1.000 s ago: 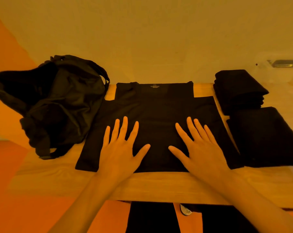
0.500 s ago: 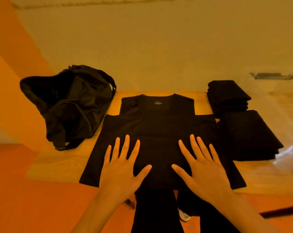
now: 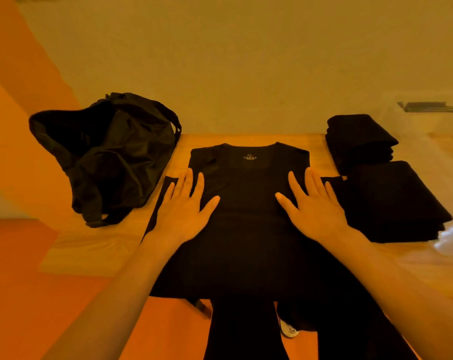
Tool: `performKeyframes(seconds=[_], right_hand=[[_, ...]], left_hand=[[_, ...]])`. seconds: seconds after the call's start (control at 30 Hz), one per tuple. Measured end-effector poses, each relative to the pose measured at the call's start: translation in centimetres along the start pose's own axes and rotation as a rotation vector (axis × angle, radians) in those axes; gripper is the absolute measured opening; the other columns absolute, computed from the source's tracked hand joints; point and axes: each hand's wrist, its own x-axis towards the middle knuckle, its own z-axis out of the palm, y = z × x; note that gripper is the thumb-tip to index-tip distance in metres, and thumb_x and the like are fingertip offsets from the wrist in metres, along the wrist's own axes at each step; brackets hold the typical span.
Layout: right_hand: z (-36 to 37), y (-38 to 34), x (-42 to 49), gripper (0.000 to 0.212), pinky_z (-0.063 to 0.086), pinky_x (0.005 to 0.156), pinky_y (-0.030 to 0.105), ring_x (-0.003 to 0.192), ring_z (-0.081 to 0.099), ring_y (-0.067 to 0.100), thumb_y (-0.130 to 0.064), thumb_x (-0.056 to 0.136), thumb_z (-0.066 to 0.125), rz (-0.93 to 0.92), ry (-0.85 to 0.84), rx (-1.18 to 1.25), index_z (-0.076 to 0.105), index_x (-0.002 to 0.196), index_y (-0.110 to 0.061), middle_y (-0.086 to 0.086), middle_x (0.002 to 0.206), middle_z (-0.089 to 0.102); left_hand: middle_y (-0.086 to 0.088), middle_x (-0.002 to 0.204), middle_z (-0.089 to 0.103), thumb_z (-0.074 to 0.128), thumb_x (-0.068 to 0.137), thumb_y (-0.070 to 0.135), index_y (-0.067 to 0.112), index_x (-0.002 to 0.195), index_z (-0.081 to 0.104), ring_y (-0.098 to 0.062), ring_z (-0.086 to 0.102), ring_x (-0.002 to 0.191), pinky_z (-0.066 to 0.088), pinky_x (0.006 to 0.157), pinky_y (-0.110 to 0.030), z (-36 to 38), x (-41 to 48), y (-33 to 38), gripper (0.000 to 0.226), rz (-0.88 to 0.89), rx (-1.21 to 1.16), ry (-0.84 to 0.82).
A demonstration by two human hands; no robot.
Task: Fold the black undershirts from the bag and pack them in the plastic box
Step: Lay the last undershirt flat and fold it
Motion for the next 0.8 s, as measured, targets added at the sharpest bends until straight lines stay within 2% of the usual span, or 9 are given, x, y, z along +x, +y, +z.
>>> performKeyframes(seconds=[0.1, 0.2, 0.23, 0.3, 0.37, 0.5, 0.6, 0.7, 0.8], right_hand=[[0.8, 0.4, -0.5, 0.076, -0.007, 0.123, 0.045, 0.153, -0.019, 0.022, -0.073, 0.094, 0.002, 0.023, 0.028, -0.008, -0.011, 0.159, -0.035, 0.010, 0.167, -0.015], [0.0, 0.0, -0.5, 0.078, -0.003, 0.124, 0.044, 0.154, -0.016, 0.024, -0.072, 0.094, 0.006, 0.024, -0.015, 0.046, -0.007, 0.160, -0.033, 0.012, 0.168, -0.012], [-0.6, -0.1, -0.2, 0.077, 0.004, 0.125, 0.044, 0.155, -0.009, 0.026, -0.070, 0.096, 0.013, 0.015, 0.016, 0.105, 0.000, 0.161, -0.031, 0.013, 0.168, -0.004], [-2.2, -0.2, 1.5, 0.068, 0.025, 0.120, 0.044, 0.153, 0.018, 0.029, -0.059, 0.102, 0.033, -0.019, 0.191, 0.234, 0.022, 0.160, -0.024, 0.014, 0.164, 0.022], [-4.2, 0.2, 4.8, 0.053, 0.041, 0.109, 0.043, 0.139, 0.040, 0.030, -0.042, 0.103, 0.048, -0.027, 0.284, 0.247, 0.041, 0.150, -0.019, 0.013, 0.150, 0.043], [-7.6, 1.0, 13.2, 0.039, 0.054, 0.090, 0.042, 0.110, 0.057, 0.030, -0.032, 0.099, 0.060, 0.094, 0.021, 0.115, 0.052, 0.132, -0.012, 0.013, 0.123, 0.057], [-8.1, 0.9, 17.1, 0.045, 0.053, 0.090, 0.039, 0.106, 0.060, 0.027, -0.041, 0.096, 0.064, 0.113, -0.182, 0.085, 0.057, 0.126, -0.008, 0.012, 0.117, 0.062], [-8.0, 1.2, 18.4, 0.046, 0.046, 0.082, 0.035, 0.102, 0.058, 0.026, -0.044, 0.094, 0.066, 0.080, -0.244, 0.130, 0.062, 0.118, -0.005, 0.012, 0.115, 0.063], [-7.8, 1.8, 18.4, 0.037, 0.041, 0.077, 0.033, 0.090, 0.055, 0.024, -0.038, 0.096, 0.065, 0.053, -0.273, 0.239, 0.065, 0.102, -0.001, 0.012, 0.101, 0.062]], left_hand=[[-0.004, 0.170, -0.006, 0.009, 0.097, 0.072, 0.027, 0.163, 0.000, -0.019, -0.009, 0.156, 0.000, 0.126, -0.041, 0.2, 0.2, -0.4, 0.080, -0.028, -0.042, 0.035], [-0.006, 0.167, 0.020, 0.023, 0.103, 0.061, 0.024, 0.160, 0.026, -0.026, 0.017, 0.153, 0.017, 0.123, -0.046, -1.3, 2.3, 0.0, 0.068, -0.056, -0.222, 0.144], [-0.007, 0.163, 0.028, 0.029, 0.105, 0.055, 0.022, 0.157, 0.033, -0.028, 0.025, 0.149, 0.024, 0.120, -0.048, -1.7, 3.4, 0.0, 0.062, -0.049, -0.238, 0.208], [-0.008, 0.154, 0.038, 0.039, 0.107, 0.044, 0.019, 0.152, 0.043, -0.033, 0.036, 0.140, 0.034, 0.112, -0.049, -2.8, 6.2, -0.3, 0.051, 0.012, -0.239, 0.277], [-0.009, 0.150, 0.042, 0.049, 0.105, 0.035, 0.018, 0.149, 0.046, -0.034, 0.039, 0.137, 0.036, 0.110, -0.049, -3.7, 9.2, -1.1, 0.047, 0.084, -0.239, 0.234], [-0.011, 0.133, 0.054, 0.065, 0.098, 0.034, 0.017, 0.138, 0.057, -0.033, 0.051, 0.126, 0.043, 0.106, -0.051, -5.0, 14.6, -2.2, 0.045, 0.167, -0.190, 0.078], [-0.009, 0.117, 0.057, 0.070, 0.095, 0.029, 0.013, 0.119, 0.064, -0.028, 0.057, 0.110, 0.048, 0.093, -0.041, -5.2, 16.9, -2.4, 0.029, 0.174, -0.227, 0.036], [-0.001, 0.096, 0.055, 0.068, 0.096, 0.023, 0.011, 0.099, 0.063, -0.021, 0.057, 0.093, 0.042, 0.072, -0.028, -5.5, 18.3, -2.4, 0.013, 0.180, -0.298, -0.022], [0.001, 0.089, 0.058, 0.066, 0.098, 0.021, 0.013, 0.094, 0.062, -0.017, 0.055, 0.086, 0.042, 0.069, -0.025, -5.9, 19.2, -2.4, 0.010, 0.128, -0.384, -0.077]])
